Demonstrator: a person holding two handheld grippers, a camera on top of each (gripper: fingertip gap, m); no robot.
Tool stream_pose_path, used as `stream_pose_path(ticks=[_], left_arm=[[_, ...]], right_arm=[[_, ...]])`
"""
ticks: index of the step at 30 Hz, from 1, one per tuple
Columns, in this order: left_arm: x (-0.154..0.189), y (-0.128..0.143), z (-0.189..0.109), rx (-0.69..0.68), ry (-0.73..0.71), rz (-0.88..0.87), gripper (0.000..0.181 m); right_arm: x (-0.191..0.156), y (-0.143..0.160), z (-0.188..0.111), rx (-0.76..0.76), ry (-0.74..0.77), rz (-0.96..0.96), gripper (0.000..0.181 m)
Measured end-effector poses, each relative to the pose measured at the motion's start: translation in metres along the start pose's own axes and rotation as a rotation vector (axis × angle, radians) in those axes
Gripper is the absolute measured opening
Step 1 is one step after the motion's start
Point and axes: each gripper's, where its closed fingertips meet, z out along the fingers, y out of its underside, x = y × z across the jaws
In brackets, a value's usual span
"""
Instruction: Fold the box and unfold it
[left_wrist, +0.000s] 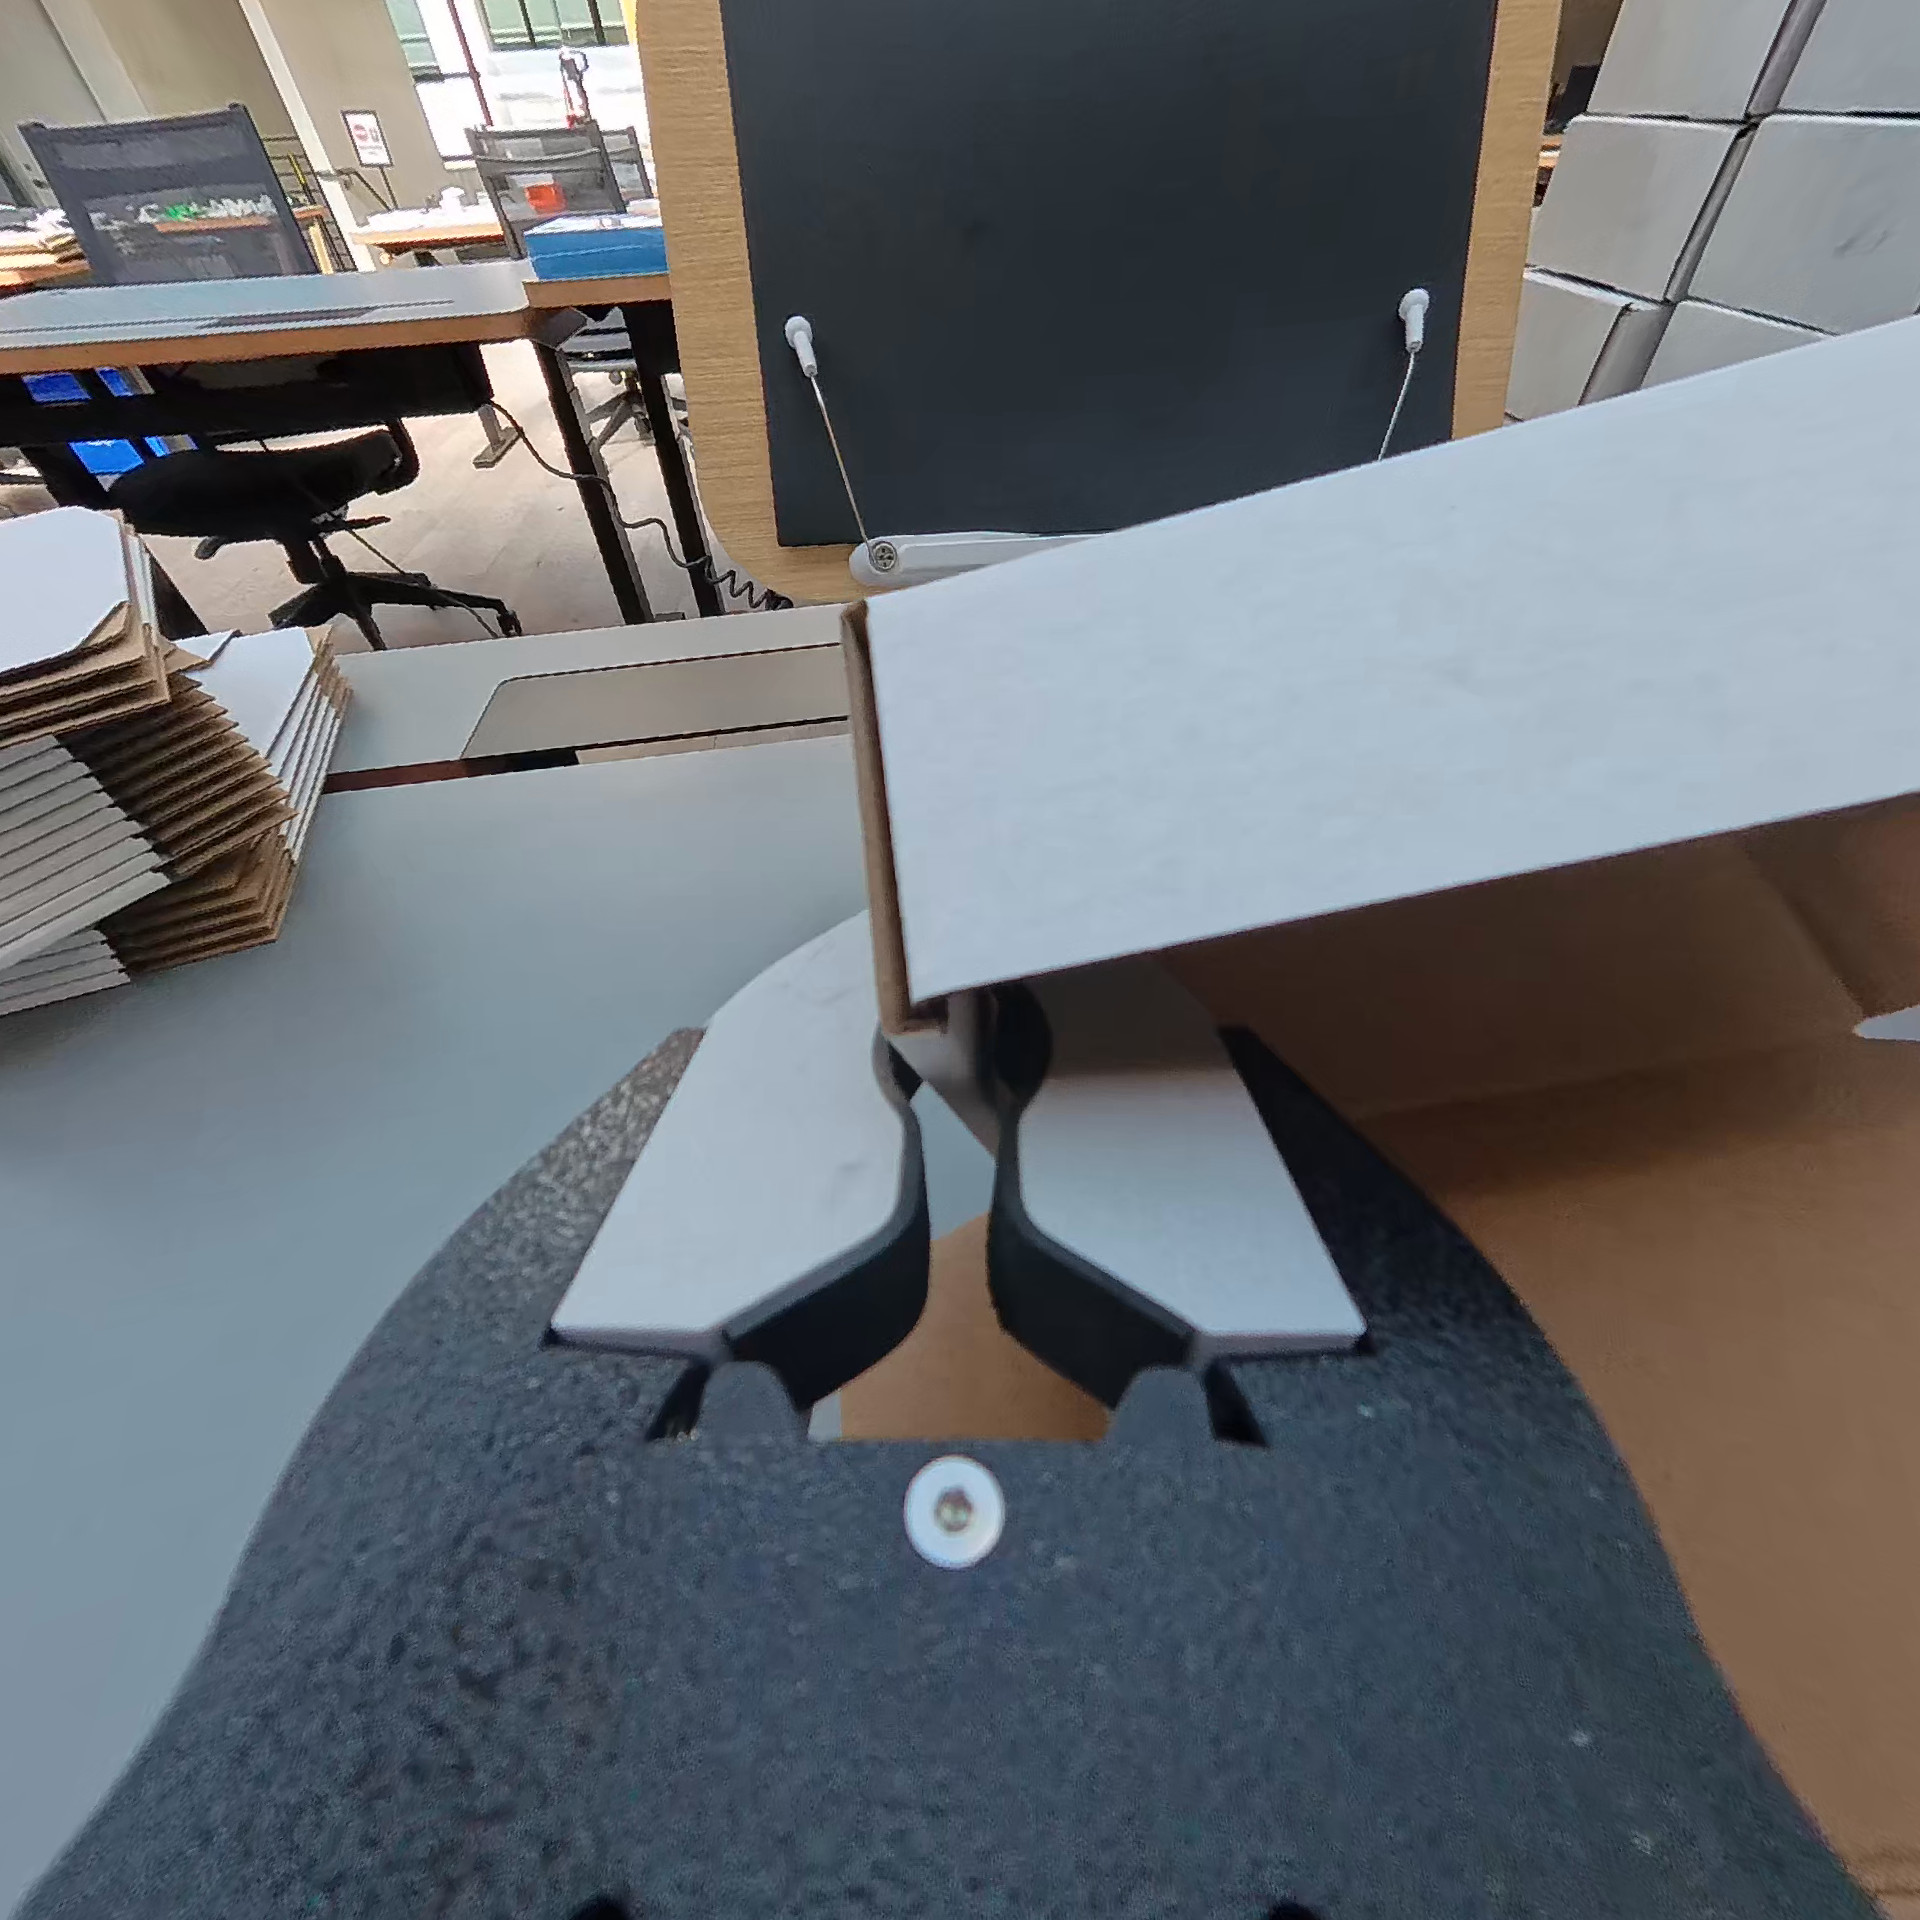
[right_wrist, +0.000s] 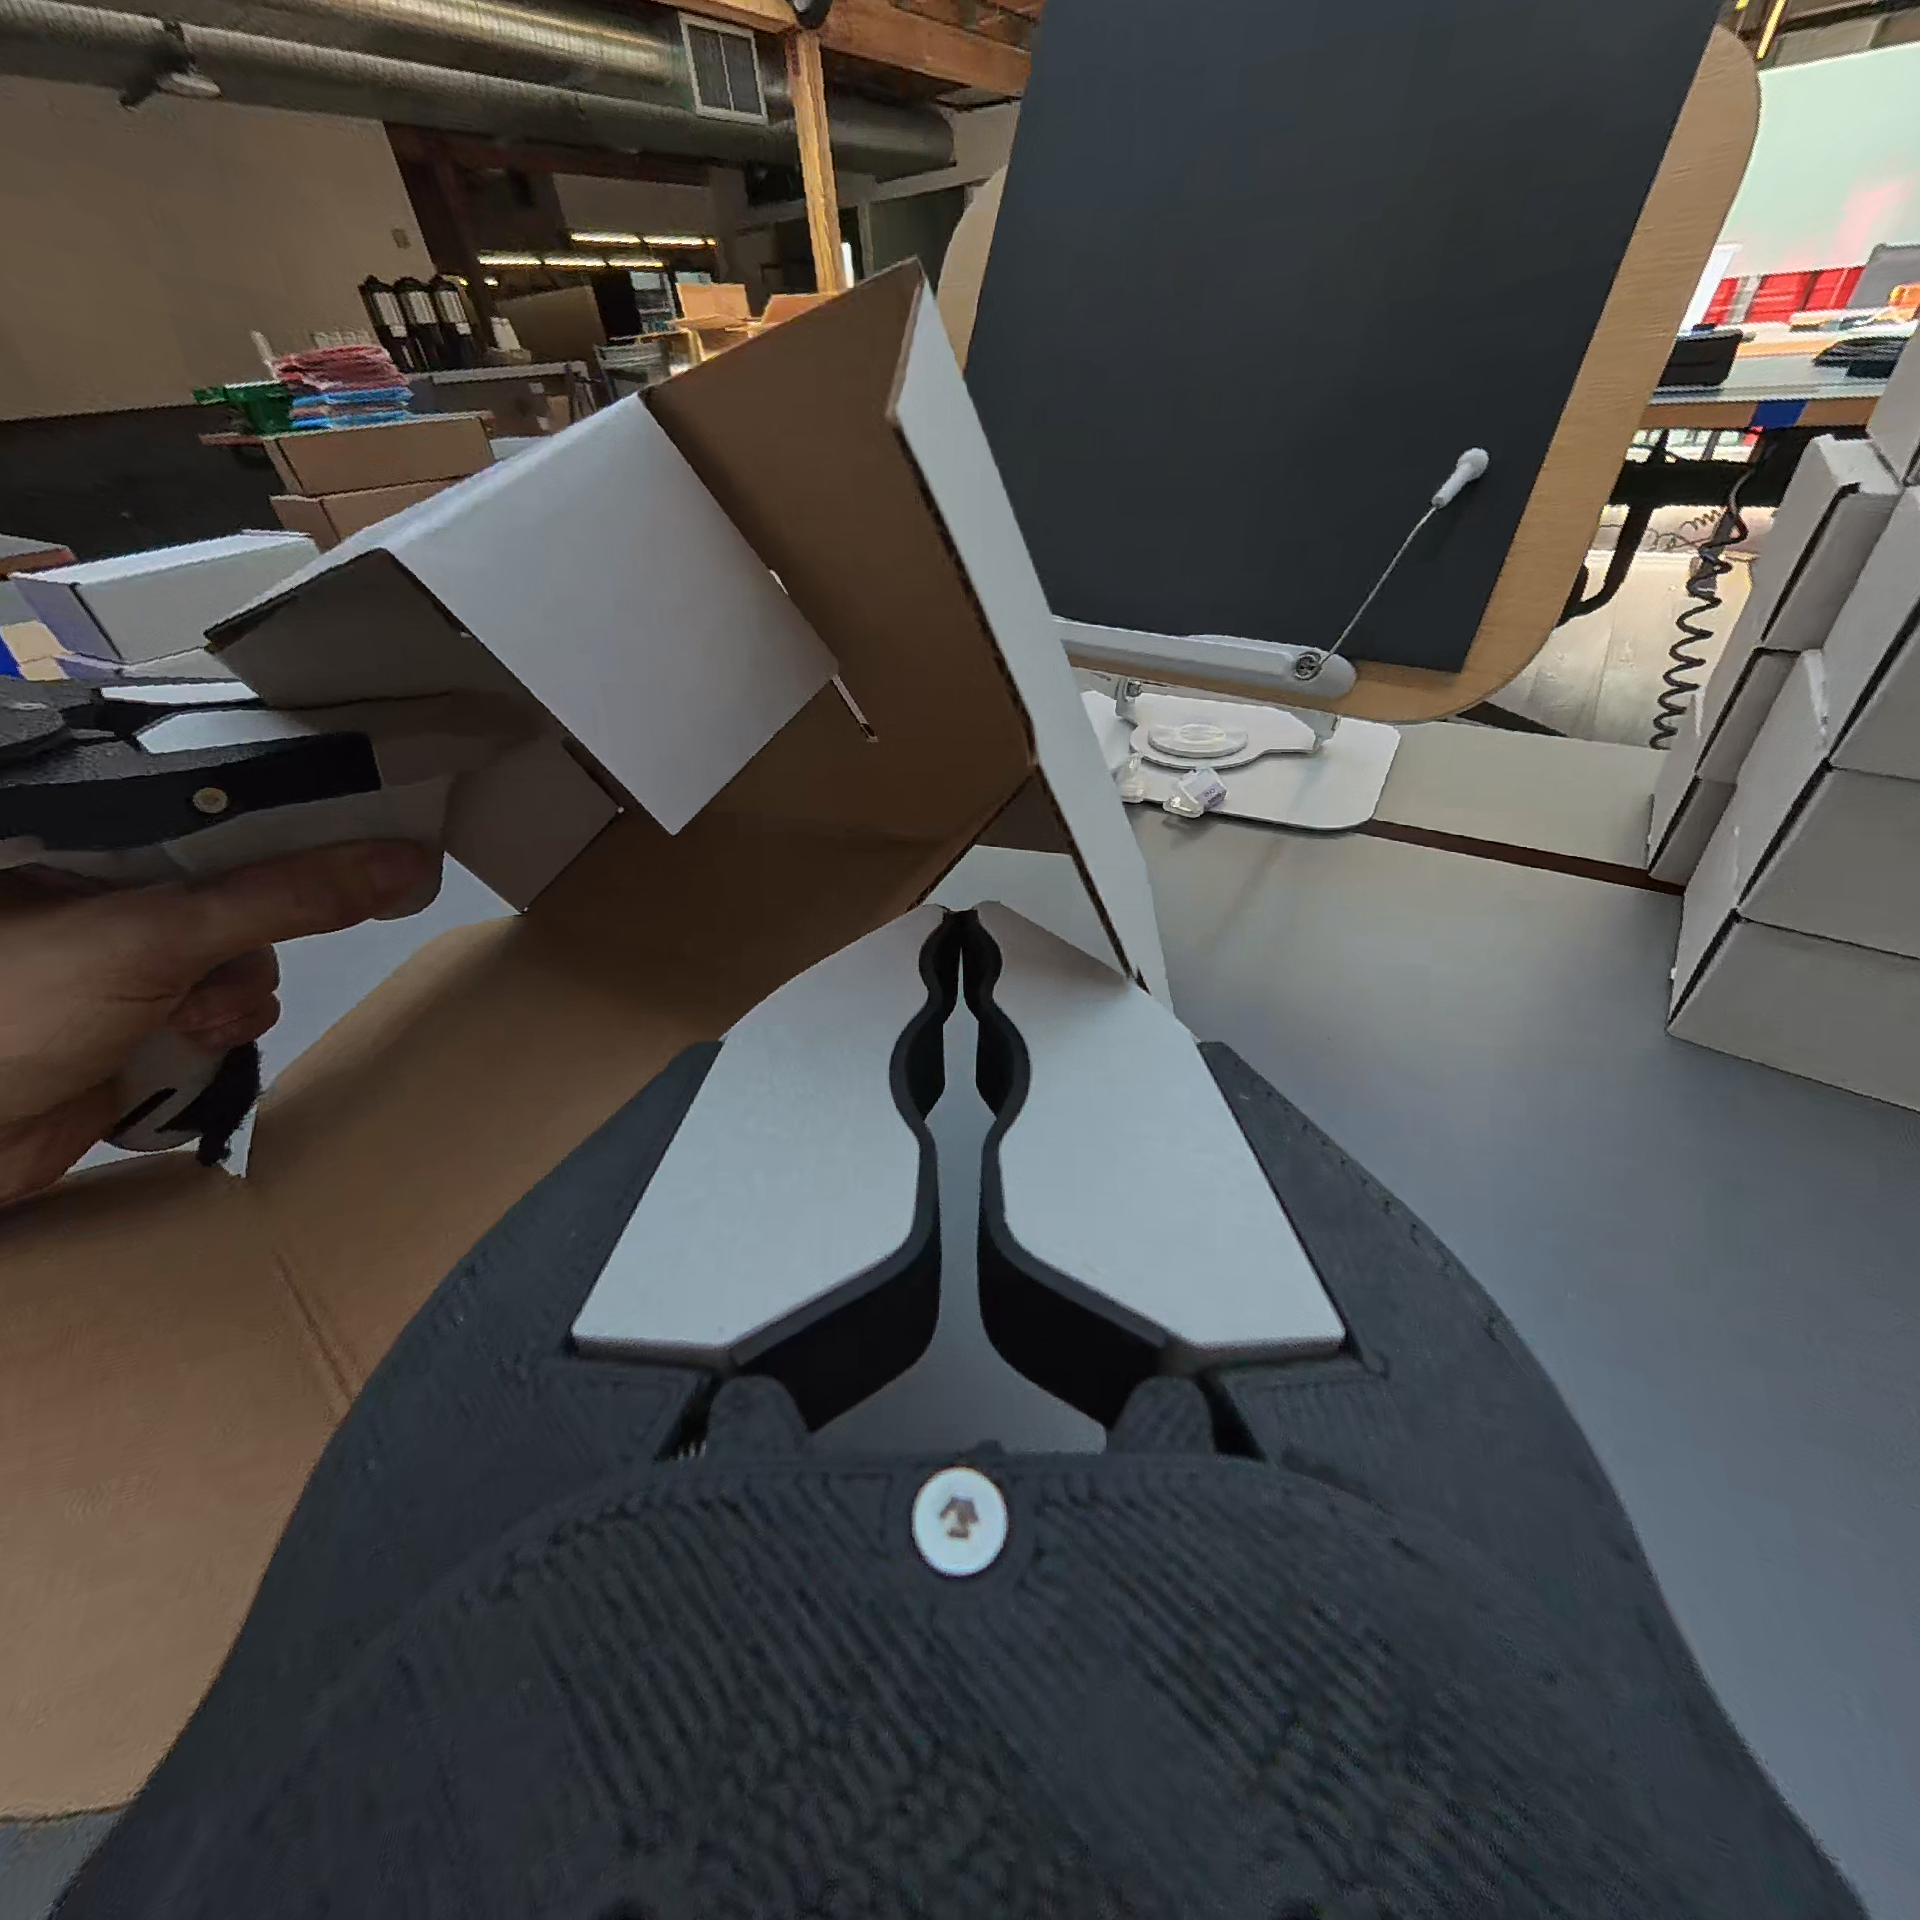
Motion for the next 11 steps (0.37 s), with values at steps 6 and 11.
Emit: stream_pose_path(ticks=[6,11], left_arm=[[0.004,0.001,0.000,0.001,0.014,0.028,0.007],[0.008,0.004,0.001,-0.019,0.032,0.034,0.006]], right_arm=[[0.006,0.004,-0.001,-0.060,0.099,-0.195,0.000],[-0.014,0.010,0.008,-0.141,0.091,-0.520,0.000]])
